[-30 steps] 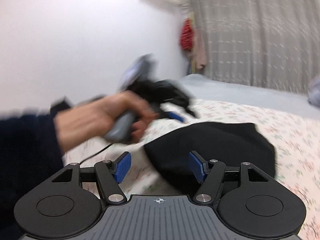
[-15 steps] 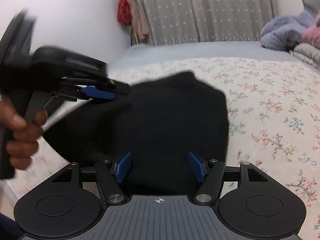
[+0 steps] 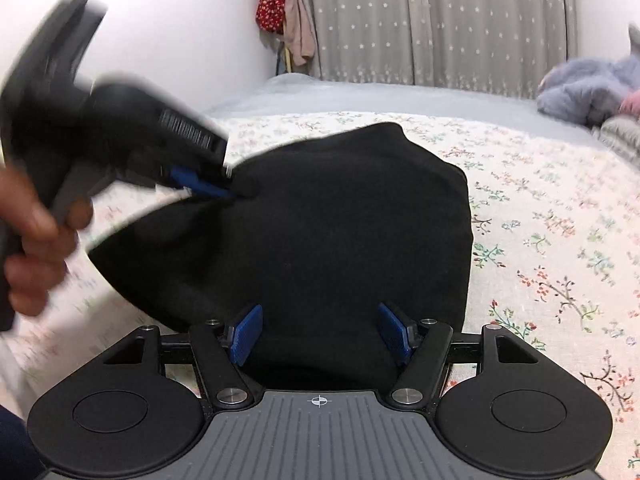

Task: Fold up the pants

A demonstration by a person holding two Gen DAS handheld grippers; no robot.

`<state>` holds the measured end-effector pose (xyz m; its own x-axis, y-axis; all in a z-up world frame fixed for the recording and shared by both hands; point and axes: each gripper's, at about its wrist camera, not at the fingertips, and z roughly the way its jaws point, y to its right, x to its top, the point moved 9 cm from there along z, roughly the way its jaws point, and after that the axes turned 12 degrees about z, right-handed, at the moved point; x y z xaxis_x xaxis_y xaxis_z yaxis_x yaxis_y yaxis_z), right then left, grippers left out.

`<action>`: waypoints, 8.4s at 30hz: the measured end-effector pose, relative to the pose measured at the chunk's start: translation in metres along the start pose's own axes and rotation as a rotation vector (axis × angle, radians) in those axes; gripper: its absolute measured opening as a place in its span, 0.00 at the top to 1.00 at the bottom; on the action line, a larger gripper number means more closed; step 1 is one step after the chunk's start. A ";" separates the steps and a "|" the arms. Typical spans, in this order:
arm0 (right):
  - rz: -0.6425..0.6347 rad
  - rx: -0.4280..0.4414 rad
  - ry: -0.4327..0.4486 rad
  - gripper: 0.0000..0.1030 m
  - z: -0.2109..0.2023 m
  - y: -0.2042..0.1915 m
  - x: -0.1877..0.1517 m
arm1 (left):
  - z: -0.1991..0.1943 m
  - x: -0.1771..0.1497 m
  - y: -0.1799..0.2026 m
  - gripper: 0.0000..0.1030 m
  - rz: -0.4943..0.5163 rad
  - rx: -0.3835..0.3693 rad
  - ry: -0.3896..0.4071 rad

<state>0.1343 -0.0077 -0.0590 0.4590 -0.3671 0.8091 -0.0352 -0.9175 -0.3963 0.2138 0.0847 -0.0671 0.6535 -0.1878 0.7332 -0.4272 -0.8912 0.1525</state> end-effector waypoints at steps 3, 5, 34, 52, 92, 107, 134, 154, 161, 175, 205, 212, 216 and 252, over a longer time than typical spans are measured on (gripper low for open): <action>0.084 0.068 0.044 0.37 -0.009 0.004 0.025 | 0.000 -0.001 -0.001 0.65 -0.012 -0.009 0.001; 0.075 0.065 0.065 0.37 -0.009 0.000 0.041 | 0.000 -0.001 -0.002 0.65 -0.017 -0.015 0.001; 0.456 0.094 0.006 0.28 -0.005 0.111 0.039 | 0.000 0.002 -0.034 0.00 -0.266 -0.151 -0.002; 0.514 0.212 -0.066 0.27 0.011 0.101 0.026 | 0.041 -0.018 -0.025 0.00 -0.242 -0.184 -0.176; 0.574 0.269 -0.063 0.29 0.033 0.081 0.030 | 0.053 -0.013 -0.019 0.00 -0.209 -0.177 -0.191; 0.457 0.202 -0.004 0.82 0.023 0.071 0.049 | 0.042 0.007 0.002 0.26 -0.108 -0.134 -0.055; 0.363 0.123 0.001 0.78 0.051 0.227 0.130 | 0.142 0.069 0.120 0.35 -0.129 -0.268 0.031; 0.514 0.094 -0.032 0.47 0.039 0.249 0.095 | 0.137 0.063 0.111 0.19 -0.124 -0.171 0.032; 0.452 0.005 -0.009 0.48 0.027 0.232 0.081 | 0.131 0.065 0.120 0.22 -0.080 -0.144 0.038; 0.407 -0.119 0.025 0.35 0.004 0.224 0.062 | 0.070 0.057 0.135 0.12 0.063 0.128 0.119; 0.165 -0.135 0.081 0.25 -0.085 0.144 0.029 | -0.015 -0.025 0.165 0.00 0.055 0.168 0.079; 0.139 -0.101 0.161 0.24 -0.143 0.121 0.036 | -0.064 -0.043 0.182 0.00 0.066 0.213 0.156; 0.110 -0.105 0.189 0.22 -0.171 0.108 0.033 | -0.081 -0.056 0.187 0.00 0.066 0.223 0.172; 0.118 -0.208 0.229 0.00 -0.177 0.112 -0.003 | -0.071 -0.072 0.191 0.00 0.121 0.264 0.197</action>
<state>-0.0280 -0.1371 -0.0288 0.2306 -0.4762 0.8485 -0.2679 -0.8694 -0.4152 0.0410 -0.0426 -0.0440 0.4637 -0.2383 0.8533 -0.3012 -0.9482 -0.1012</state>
